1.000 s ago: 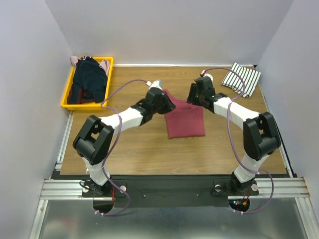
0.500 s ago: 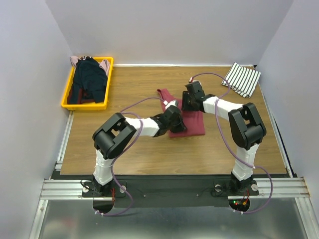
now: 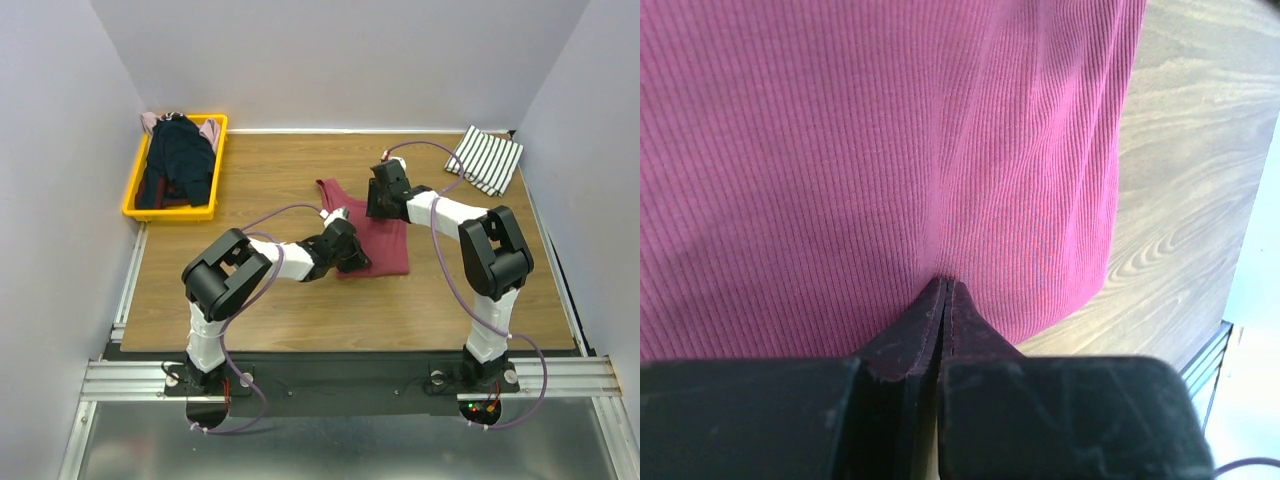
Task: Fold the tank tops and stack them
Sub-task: Fold the tank top
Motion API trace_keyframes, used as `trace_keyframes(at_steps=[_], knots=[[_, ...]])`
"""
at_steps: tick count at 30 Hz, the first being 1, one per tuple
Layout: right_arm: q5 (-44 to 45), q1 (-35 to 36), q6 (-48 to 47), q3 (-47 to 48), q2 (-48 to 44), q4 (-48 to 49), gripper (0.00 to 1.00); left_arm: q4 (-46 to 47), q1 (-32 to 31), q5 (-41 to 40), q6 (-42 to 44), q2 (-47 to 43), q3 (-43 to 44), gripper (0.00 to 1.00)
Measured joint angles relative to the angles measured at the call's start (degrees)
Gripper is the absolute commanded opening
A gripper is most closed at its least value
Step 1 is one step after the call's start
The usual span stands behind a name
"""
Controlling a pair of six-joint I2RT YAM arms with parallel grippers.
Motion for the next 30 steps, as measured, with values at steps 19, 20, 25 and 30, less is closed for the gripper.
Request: trace_keyframes(at_steps=[19,20,25,30], knots=[[-0.02,7.45,-0.35,-7.50,-10.19,-1.62,0.50,-1.95,0.00,8.63,4.70,-8.87,-10.43,0.08],[-0.22,7.85,-0.35,-8.63,-11.76,-1.57,0.50,-2.56,0.00,9.01,5.09,-10.03,-11.54,0.08],[-1.07,7.78,-0.39,-12.68,-16.24,-1.66,0.50,-5.42,0.81,10.32,5.86,-15.61,-16.70,0.08],[-3.41,7.87,-0.96,-14.29,-16.52,-1.66,0.50,-10.45,5.14,11.30,6.47,-22.80,-22.16,0.13]])
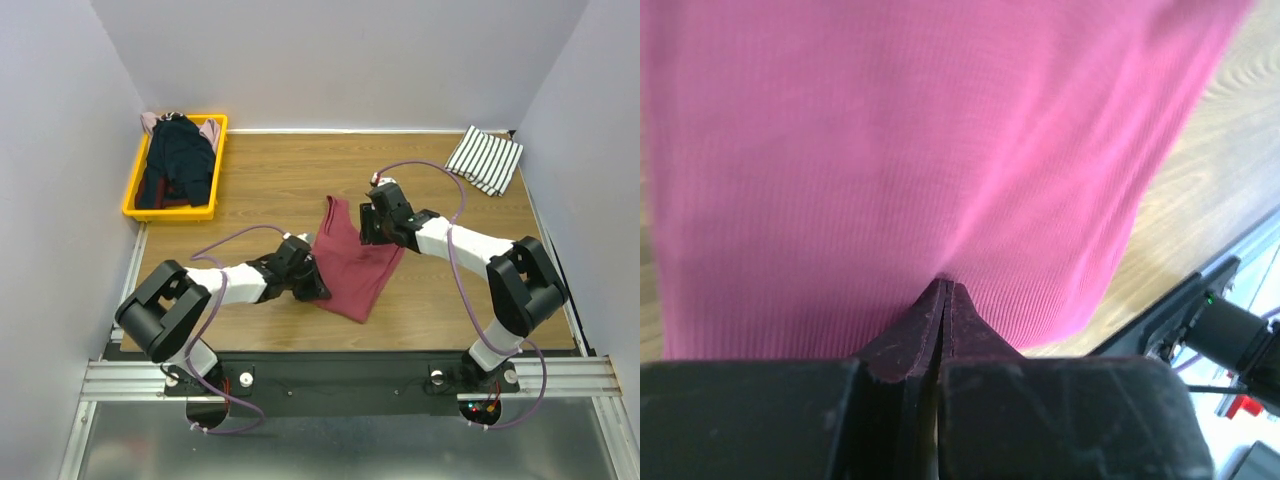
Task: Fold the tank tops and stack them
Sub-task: Fold the tank top
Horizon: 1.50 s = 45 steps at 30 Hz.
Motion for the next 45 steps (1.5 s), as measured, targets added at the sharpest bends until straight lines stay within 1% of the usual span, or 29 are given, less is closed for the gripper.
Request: trace_keyframes(at_steps=[6,13,15,16,18,19,21,22,24,25,28,41,42,45], knots=[[-3.39,1.49,0.02,-0.59,0.00,0.31,0.49,-5.62,5.60,-1.38,2.25,-4.24,-0.57,0.17],[-5.81,3.93,0.26,-1.27,0.00,1.90,0.48,-8.20,6.93,-1.66,4.37,-4.37,-0.22,0.17],[-5.97,4.35,0.31,-1.66,0.35,1.84,0.47,-8.52,7.04,-1.62,4.74,-4.37,0.00,0.19],[-5.99,4.50,0.37,-1.68,0.70,1.86,0.43,-8.66,7.04,-1.60,4.87,-4.39,0.11,0.20],[-6.14,4.57,0.59,-1.68,1.62,2.25,0.41,-8.98,7.04,-1.60,5.25,-4.59,0.35,0.20],[-6.14,4.66,0.68,-1.68,2.23,2.47,0.37,-9.14,7.04,-1.57,5.42,-4.74,0.50,0.20],[-6.14,4.79,0.70,-1.68,3.39,2.58,0.33,-9.49,7.04,-1.64,5.79,-5.03,0.83,0.20],[-6.14,4.79,0.85,-1.68,3.89,2.58,0.28,-9.51,7.02,-1.64,5.92,-5.05,0.98,0.20],[-6.05,4.83,1.03,-1.68,4.15,2.60,0.23,-9.57,7.04,-1.64,6.12,-5.05,1.01,0.19],[-5.90,4.85,1.09,-1.68,4.20,2.64,0.19,-9.60,7.04,-1.64,6.19,-5.05,1.01,0.20],[-5.03,4.87,1.27,-1.68,4.20,2.67,0.12,-9.60,7.04,-1.60,6.23,-5.05,1.01,0.20],[1.60,4.87,2.56,-1.66,4.24,2.67,0.11,-8.87,7.04,-0.98,6.19,-5.05,-0.57,0.19],[2.12,4.87,2.64,-1.66,4.31,2.64,0.12,-8.72,7.04,-0.96,6.19,-5.05,-0.63,0.19],[3.26,4.90,3.02,-1.66,4.35,2.60,0.19,-8.37,7.04,-0.96,6.19,-5.05,-0.72,0.19]])
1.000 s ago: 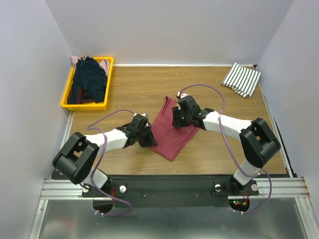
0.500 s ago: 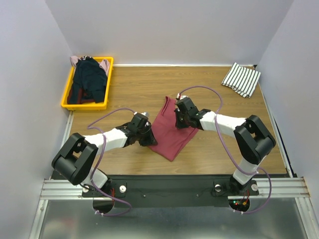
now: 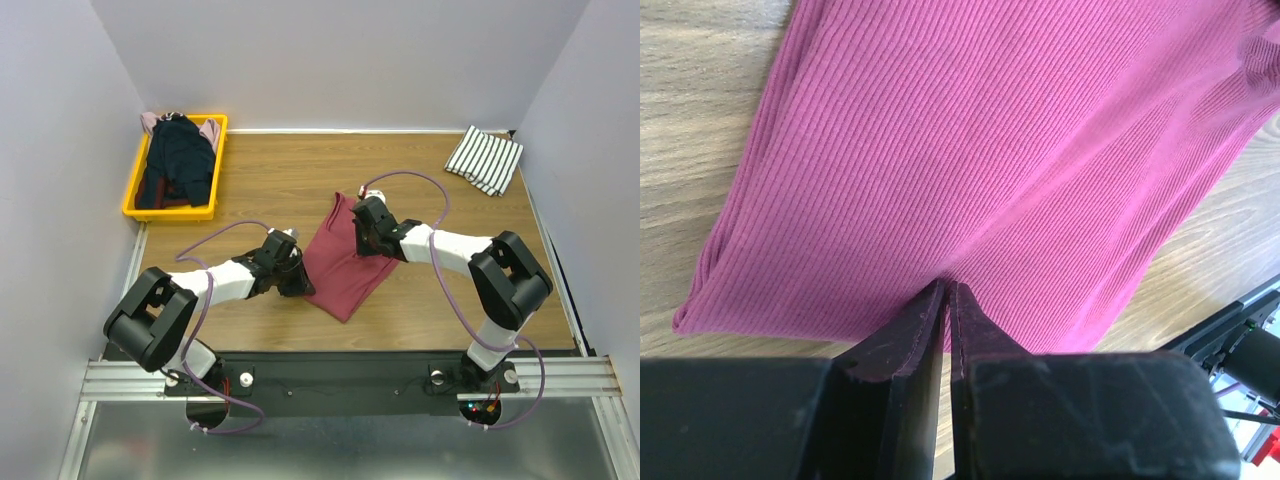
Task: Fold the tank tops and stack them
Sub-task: Fold the tank top
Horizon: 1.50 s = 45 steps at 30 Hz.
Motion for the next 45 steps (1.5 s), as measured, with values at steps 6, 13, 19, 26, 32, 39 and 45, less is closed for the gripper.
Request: trace_keyframes(at_steps=[6,13,19,26,32,39,45], knots=[[3.08,0.02,0.52,0.00,0.00,-0.55,0.47,0.09,-0.02,0.04,0.02,0.00,-0.02,0.19],[5.25,0.09,0.70,0.00,-1.16,-2.82,0.50,-0.24,0.00,0.35,0.13,-0.52,0.00,0.24],[7.96,4.31,1.18,-2.71,-11.85,-4.87,0.50,-4.42,0.13,-1.38,0.20,-6.62,2.25,0.38],[10.82,19.71,3.41,-6.58,-16.41,-6.36,0.50,-8.11,3.13,-7.54,-3.26,-17.07,2.71,0.60],[13.75,33.18,5.90,-7.56,-12.15,-9.46,0.56,-9.57,4.35,-10.45,-6.86,-20.65,-1.62,0.61],[18.43,40.94,6.69,-3.76,-3.98,-13.42,0.57,-8.11,4.37,-10.51,-9.29,-20.11,-6.99,0.60],[22.99,42.18,6.69,-1.29,-1.18,-16.35,0.57,-4.00,6.16,-10.64,-9.88,-17.62,-9.18,0.60]])
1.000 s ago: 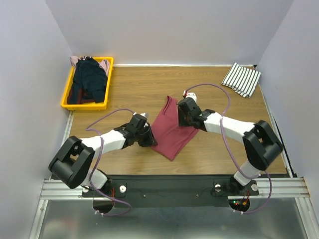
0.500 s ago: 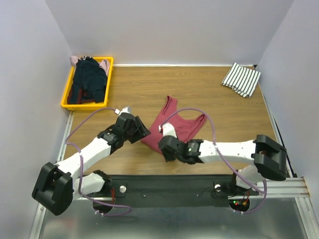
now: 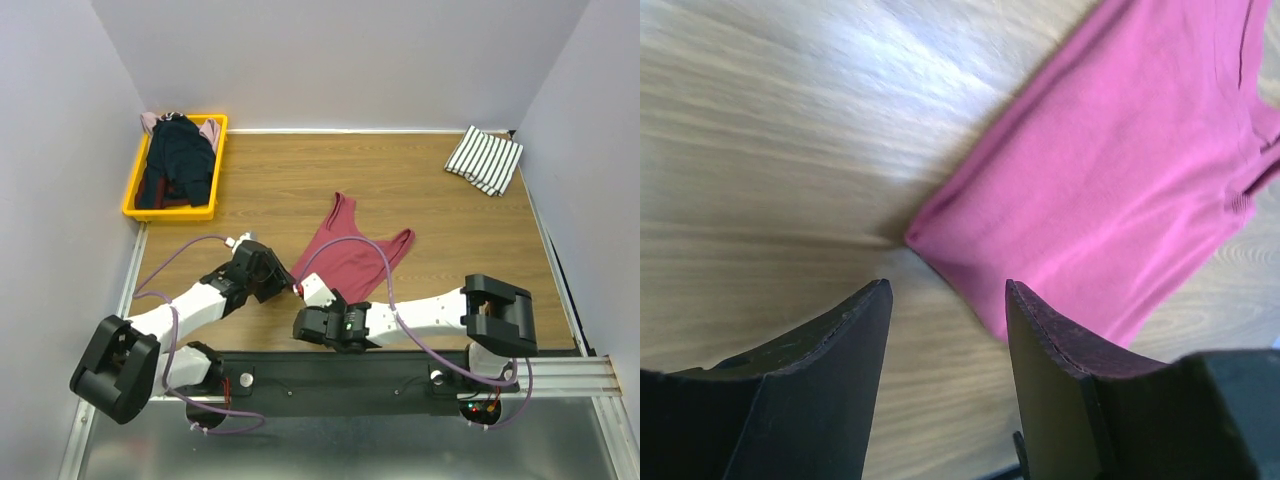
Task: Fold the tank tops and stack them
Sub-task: Fold the tank top
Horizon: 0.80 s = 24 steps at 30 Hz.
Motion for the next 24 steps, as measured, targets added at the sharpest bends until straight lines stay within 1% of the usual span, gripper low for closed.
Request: trace_keyframes(at_steps=[4,5,7,14,16,19,20,22,23,24], knots=[[2.67,0.33,0.00,0.02,0.90,-1.51,0.57,2.73,1.88,-0.02,-0.11,0.55,-1.20,0.59],[3.41,0.46,-0.02,0.02,1.29,-1.86,0.57,3.30,2.34,0.00,-0.13,0.72,-1.40,0.57],[4.44,0.59,-0.09,0.02,2.27,-2.32,0.57,4.74,2.97,0.13,-0.15,1.29,-1.77,0.56],[7.32,0.96,-1.27,0.68,3.61,-2.51,0.56,9.38,3.32,1.77,-0.24,4.81,-1.84,0.53],[7.80,1.03,-1.68,0.81,3.85,-2.51,0.53,10.21,3.32,2.25,-0.24,5.40,-1.84,0.52],[8.20,1.03,-2.19,0.94,4.26,-2.51,0.42,11.13,3.32,2.62,-0.24,5.95,-1.95,0.47],[8.41,1.03,-2.43,0.94,4.50,-2.54,0.37,11.26,3.32,2.64,-0.26,6.08,-1.97,0.42],[8.44,1.03,-2.64,0.94,4.81,-2.58,0.31,11.50,3.32,2.64,-0.28,6.43,-2.03,0.32],[8.41,1.03,-2.82,0.94,4.90,-2.58,0.24,11.54,3.32,2.64,-0.37,6.60,-2.03,0.30],[8.28,1.03,-2.95,0.94,4.94,-2.62,0.22,11.54,3.32,2.60,-0.35,6.86,-2.03,0.27]])
